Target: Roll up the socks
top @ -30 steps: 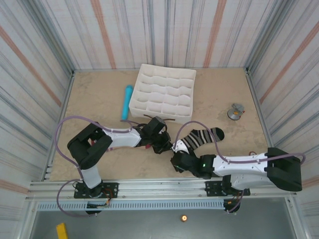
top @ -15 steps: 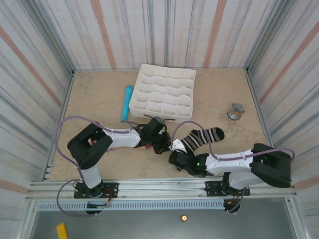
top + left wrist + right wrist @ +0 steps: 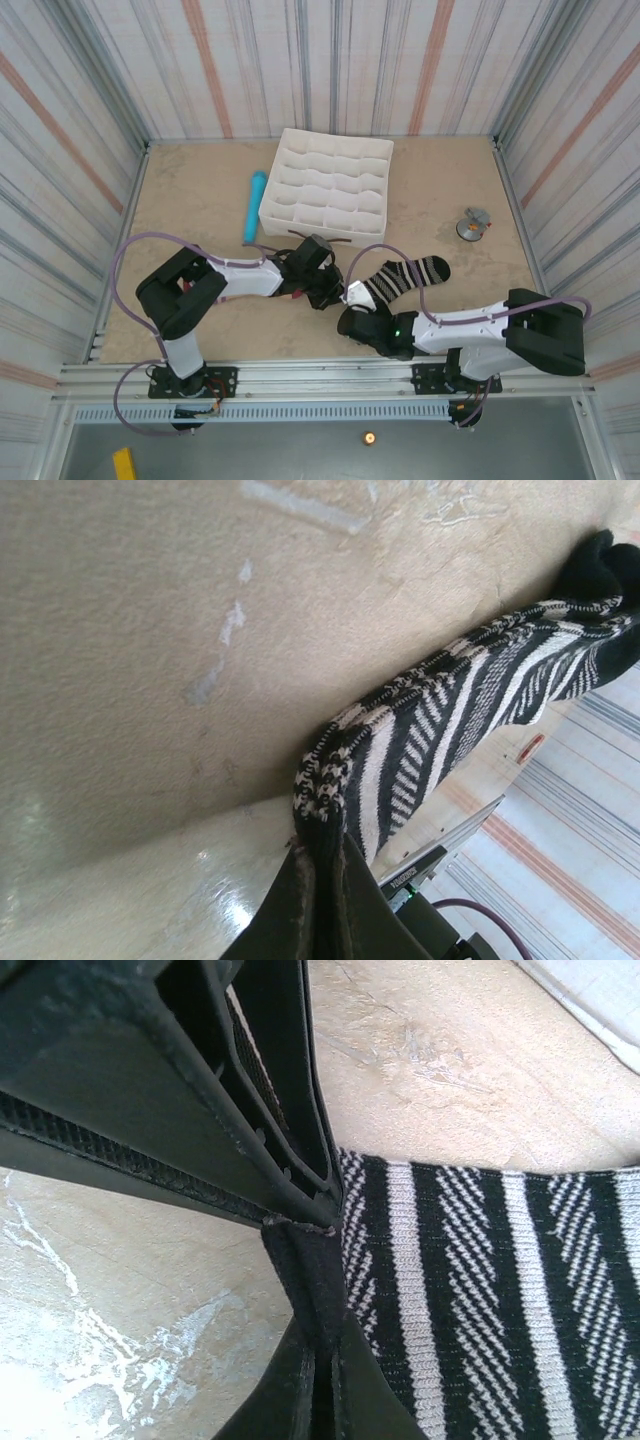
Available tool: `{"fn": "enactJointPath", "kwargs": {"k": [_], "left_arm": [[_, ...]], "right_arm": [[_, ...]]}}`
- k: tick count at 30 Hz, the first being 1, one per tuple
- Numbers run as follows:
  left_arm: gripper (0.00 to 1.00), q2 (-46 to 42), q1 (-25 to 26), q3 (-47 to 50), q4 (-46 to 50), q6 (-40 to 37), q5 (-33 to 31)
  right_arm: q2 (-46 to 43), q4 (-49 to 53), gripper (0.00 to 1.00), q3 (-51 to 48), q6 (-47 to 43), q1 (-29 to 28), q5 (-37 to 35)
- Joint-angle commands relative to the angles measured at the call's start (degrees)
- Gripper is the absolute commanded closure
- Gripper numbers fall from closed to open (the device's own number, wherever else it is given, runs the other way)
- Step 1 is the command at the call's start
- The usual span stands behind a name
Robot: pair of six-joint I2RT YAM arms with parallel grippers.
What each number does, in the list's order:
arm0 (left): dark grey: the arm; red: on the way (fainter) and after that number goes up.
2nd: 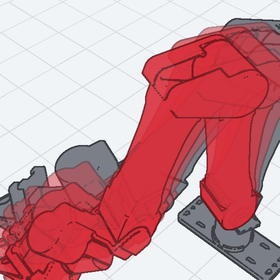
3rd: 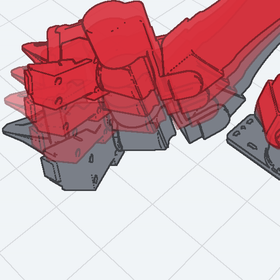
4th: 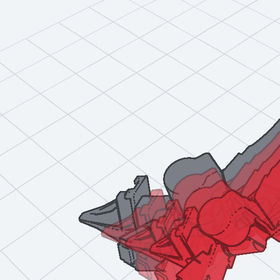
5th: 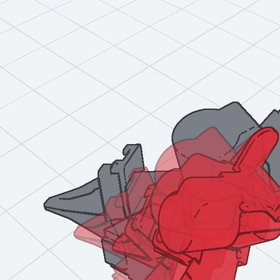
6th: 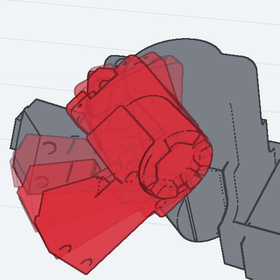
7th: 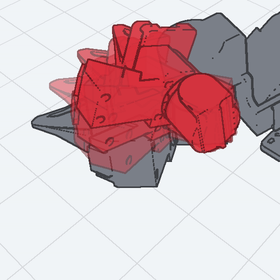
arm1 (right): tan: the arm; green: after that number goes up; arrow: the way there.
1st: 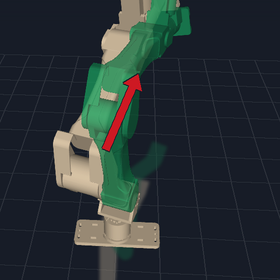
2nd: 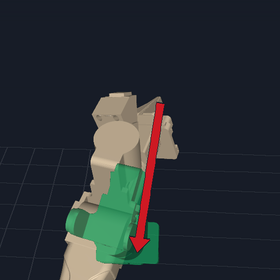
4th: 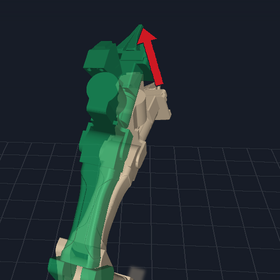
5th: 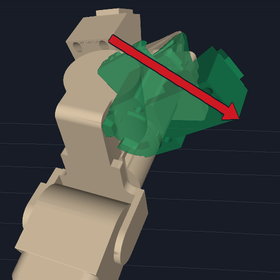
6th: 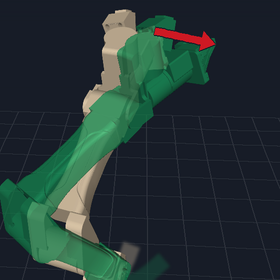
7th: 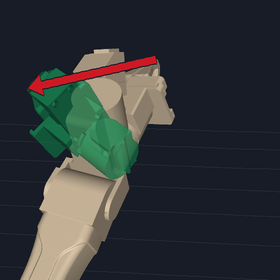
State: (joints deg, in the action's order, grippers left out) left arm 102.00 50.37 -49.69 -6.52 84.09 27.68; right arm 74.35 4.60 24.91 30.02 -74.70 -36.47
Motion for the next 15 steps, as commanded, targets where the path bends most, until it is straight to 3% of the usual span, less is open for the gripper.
{"fn": "enactJointPath", "kwargs": {"k": [1, 4, 8, 12, 15], "left_arm": [[0.89, 0.85, -0.04, 0.23, -0.64, 0.36, -0.19], [0.77, 0.67, -0.01, 0.21, -0.86, 0.43, -0.91], [0.61, -0.01, -0.49, 0.38, -1.55, 0.46, -2.20], [0.56, -1.43, -0.62, -0.56, -0.28, -1.25, -3.85], [0.54, -2.57, -0.66, -1.88, 2.61, -3.84, -4.49]], "right_arm": [[-1.85, 2.69, 0.99, 0.39, 4.40, -0.71, -2.59], [-4.48, 1.52, 1.00, -1.51, 7.32, 0.23, -1.60], [-8.90, -0.01, 1.00, -4.79, 7.80, 3.72, 8.78], [-12.72, 0.10, 1.00, -7.41, 9.71, 7.48, 17.42], [-15.16, 1.02, 1.00, -8.37, 11.03, 8.60, 19.67]]}}
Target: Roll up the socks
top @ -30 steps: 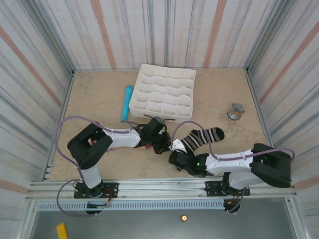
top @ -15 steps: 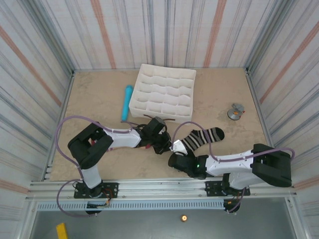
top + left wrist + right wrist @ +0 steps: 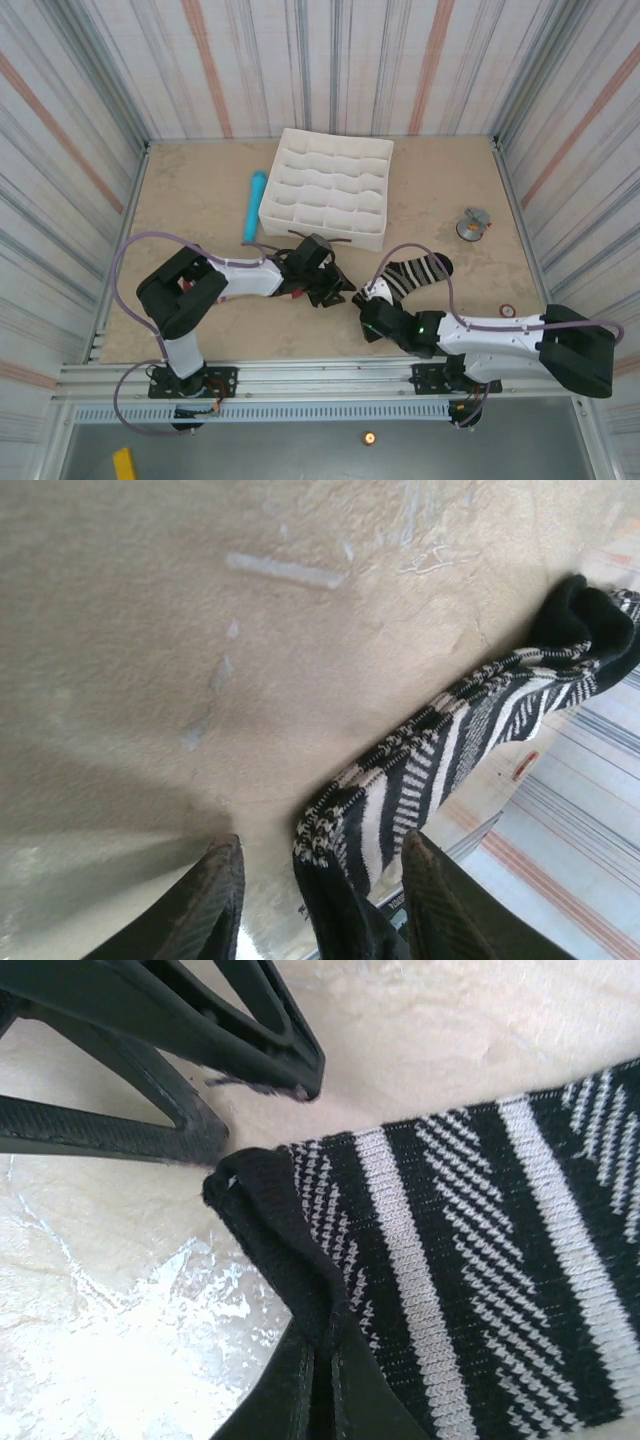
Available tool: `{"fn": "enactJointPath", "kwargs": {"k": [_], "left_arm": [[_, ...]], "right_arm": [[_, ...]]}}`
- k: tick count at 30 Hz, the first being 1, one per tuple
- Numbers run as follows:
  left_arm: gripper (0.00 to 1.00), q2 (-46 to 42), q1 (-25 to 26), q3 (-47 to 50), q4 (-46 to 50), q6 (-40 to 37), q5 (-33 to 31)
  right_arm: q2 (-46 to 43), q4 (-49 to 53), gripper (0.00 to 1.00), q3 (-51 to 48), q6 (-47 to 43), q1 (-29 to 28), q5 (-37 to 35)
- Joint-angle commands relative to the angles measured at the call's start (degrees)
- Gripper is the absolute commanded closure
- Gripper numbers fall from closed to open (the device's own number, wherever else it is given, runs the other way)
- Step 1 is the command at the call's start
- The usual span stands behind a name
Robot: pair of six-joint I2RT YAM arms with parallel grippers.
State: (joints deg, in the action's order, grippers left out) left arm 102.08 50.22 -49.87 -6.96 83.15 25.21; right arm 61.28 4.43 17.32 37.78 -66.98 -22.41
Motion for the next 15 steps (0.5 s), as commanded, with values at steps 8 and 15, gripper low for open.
{"fn": "enactJointPath", "kwargs": {"k": [8, 15], "left_arm": [[0.53, -9.20, 0.06, -1.69, 10.02, -13.42, -7.82], [0.52, -11.34, 2.85, 1.09, 5.80, -18.88, -11.77]], "right_arm": [[-8.55, -0.65, 1.00, -5.16, 9.26, 10.40, 17.44], [-13.20, -0.19, 1.00, -8.29, 12.21, 21.07, 27.83]]}}
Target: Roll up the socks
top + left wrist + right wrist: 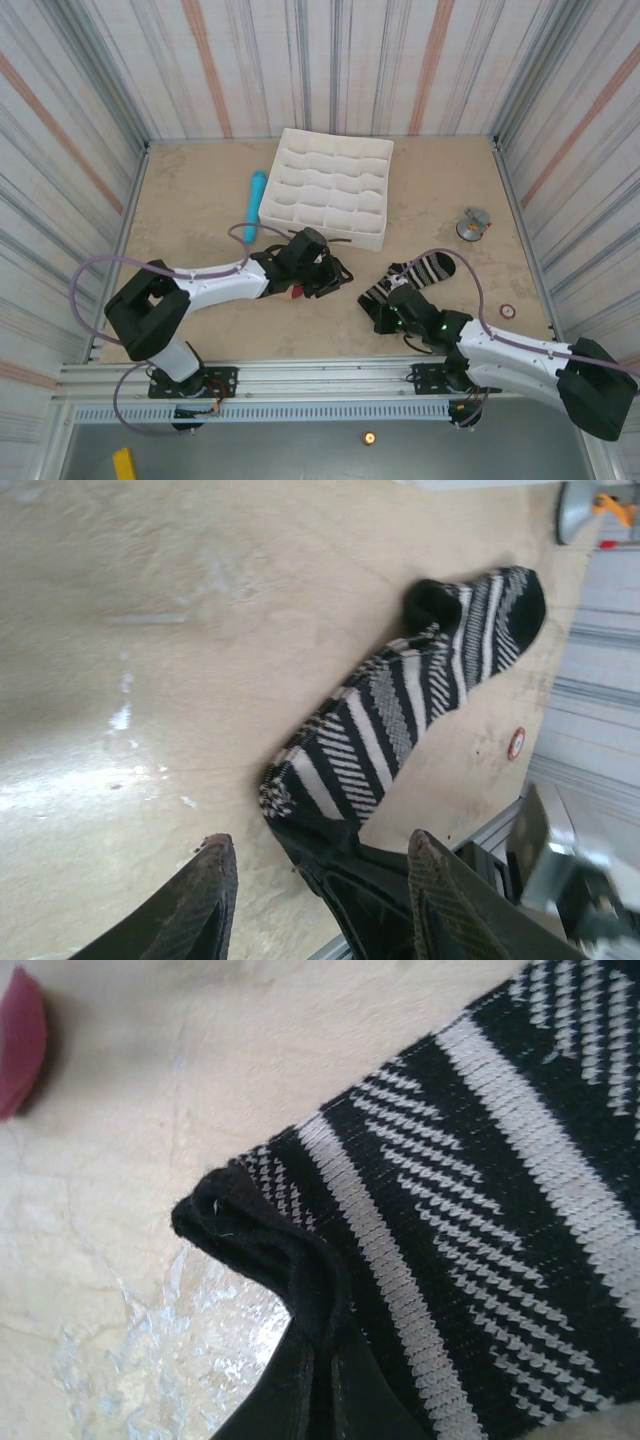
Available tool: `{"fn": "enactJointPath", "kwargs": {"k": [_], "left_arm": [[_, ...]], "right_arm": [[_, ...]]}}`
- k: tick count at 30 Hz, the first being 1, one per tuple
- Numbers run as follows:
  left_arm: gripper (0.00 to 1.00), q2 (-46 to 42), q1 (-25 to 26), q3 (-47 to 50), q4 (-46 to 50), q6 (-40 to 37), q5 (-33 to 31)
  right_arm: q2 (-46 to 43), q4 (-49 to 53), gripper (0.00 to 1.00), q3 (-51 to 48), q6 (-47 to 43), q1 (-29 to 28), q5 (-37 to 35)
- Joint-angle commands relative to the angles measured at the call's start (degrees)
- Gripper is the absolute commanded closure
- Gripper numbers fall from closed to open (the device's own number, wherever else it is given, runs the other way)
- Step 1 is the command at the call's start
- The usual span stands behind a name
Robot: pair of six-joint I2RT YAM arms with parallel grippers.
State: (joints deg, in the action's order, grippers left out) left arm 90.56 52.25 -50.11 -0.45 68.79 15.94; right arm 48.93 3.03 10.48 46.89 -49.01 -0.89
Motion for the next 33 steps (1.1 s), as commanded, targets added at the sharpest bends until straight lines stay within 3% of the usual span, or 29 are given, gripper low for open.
{"fn": "enactJointPath", "kwargs": {"k": [1, 10, 17, 26, 33], "left_arm": [[0.53, 0.92, 1.00, 1.33, -1.92, -4.63, -1.72], [0.57, 5.59, 4.65, -0.44, -5.69, -6.38, -1.29], [0.59, 9.66, 5.42, -1.92, -7.30, -6.31, -0.95], [0.63, 14.35, 5.41, -5.59, -7.48, -7.84, -2.11], [0.69, 16.30, 5.41, -7.44, -3.28, -7.66, -3.42]], "right_arm": [[-1.11, 0.99, 1.00, -1.73, 3.43, 4.69, 7.99], [3.50, -0.79, 1.00, -1.83, 5.98, 16.59, 20.32], [10.26, -1.65, 1.00, 0.53, 7.11, 21.31, 25.10], [19.57, -3.24, 1.00, 3.48, 7.60, 24.39, 31.32], [22.14, -6.19, 1.00, 3.99, 8.75, 25.25, 31.92]]}}
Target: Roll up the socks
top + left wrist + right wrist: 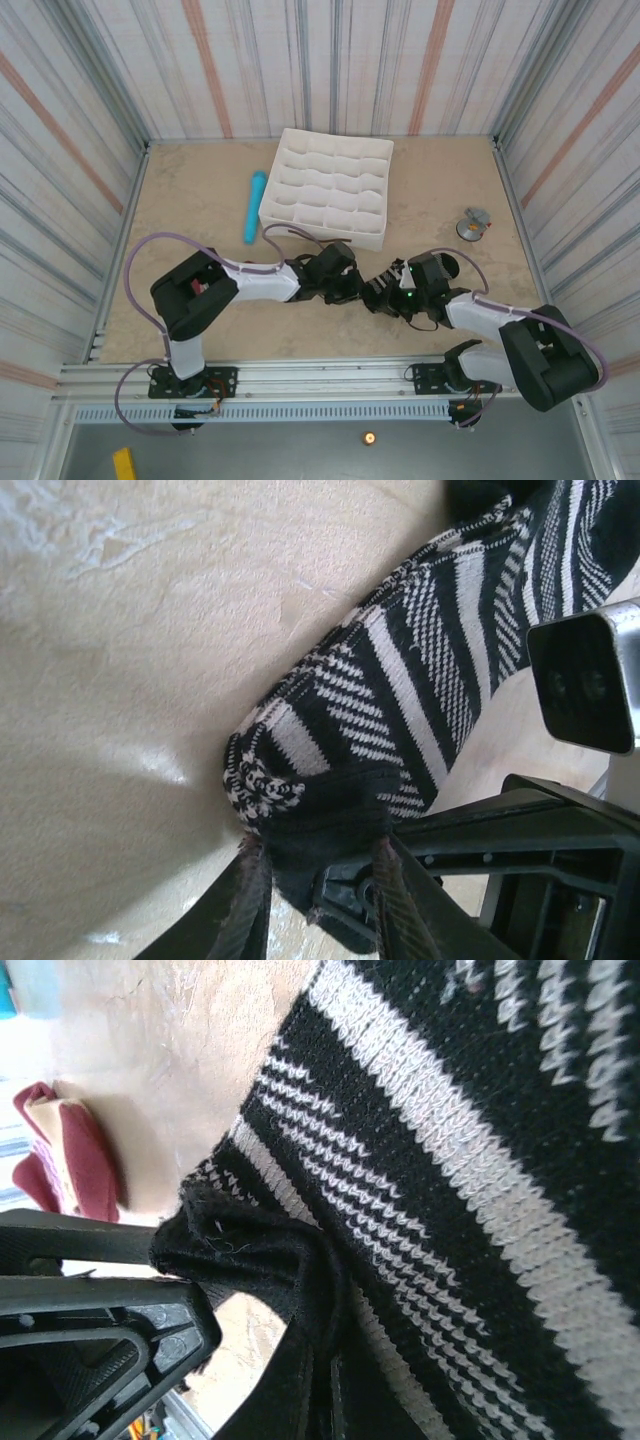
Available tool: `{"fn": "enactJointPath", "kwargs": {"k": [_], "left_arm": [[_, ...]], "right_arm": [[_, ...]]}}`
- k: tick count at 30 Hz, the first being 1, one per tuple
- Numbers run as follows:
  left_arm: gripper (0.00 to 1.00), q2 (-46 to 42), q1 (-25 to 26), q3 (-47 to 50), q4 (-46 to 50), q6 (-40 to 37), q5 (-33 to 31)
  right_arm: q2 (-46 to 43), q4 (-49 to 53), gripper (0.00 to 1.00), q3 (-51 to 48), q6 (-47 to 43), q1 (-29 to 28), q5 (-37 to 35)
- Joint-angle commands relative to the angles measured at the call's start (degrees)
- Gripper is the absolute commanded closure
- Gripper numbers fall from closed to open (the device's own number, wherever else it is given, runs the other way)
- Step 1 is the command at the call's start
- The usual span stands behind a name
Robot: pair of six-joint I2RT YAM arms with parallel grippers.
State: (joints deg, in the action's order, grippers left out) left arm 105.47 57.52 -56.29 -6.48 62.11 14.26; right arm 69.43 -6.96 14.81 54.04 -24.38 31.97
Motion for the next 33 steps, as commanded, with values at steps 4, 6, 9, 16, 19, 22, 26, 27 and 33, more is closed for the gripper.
{"fn": "enactJointPath", "kwargs": {"k": [4, 6, 9, 16, 19, 22, 26, 27, 33], "left_arm": [[0.72, 2.17, 0.05, -2.24, 5.85, -0.34, -2.30], [0.72, 2.24, 0.10, -2.50, 6.98, -0.07, -2.38], [0.72, 1.77, 0.05, -2.72, 9.41, 0.26, -3.11], [0.71, 5.72, -0.39, -5.61, 12.12, 1.63, -1.75], [0.73, 7.09, -0.48, -6.80, 13.49, 2.02, -1.67], [0.78, 7.86, -0.88, -7.49, 14.74, 2.70, -1.87], [0.93, 8.52, -1.00, -8.78, 16.61, 2.88, -1.80], [0.97, 8.61, -1.09, -8.99, 16.97, 2.80, -1.83], [1.00, 7.03, -1.68, -9.47, 19.48, 2.12, -2.46]], "right_arm": [[2.53, 3.79, 1.00, 0.44, 0.87, 1.96, 0.44], [3.15, 3.98, 1.00, 0.76, 0.35, 2.76, 1.01], [3.97, 3.41, 1.00, 0.83, 0.06, 3.48, 1.99], [5.42, 2.67, 1.00, 1.63, -0.51, 3.57, 2.92], [5.97, 1.92, 1.00, 1.65, -0.43, 3.71, 3.30], [6.24, 1.43, 1.00, 1.54, -0.45, 3.70, 3.56], [5.57, 1.51, 1.00, 1.61, -0.86, 3.92, 3.55], [5.32, 1.58, 0.96, 1.70, -1.02, 4.01, 3.70], [-0.40, 9.44, 0.66, 6.35, -7.84, 4.00, 4.14]]}}
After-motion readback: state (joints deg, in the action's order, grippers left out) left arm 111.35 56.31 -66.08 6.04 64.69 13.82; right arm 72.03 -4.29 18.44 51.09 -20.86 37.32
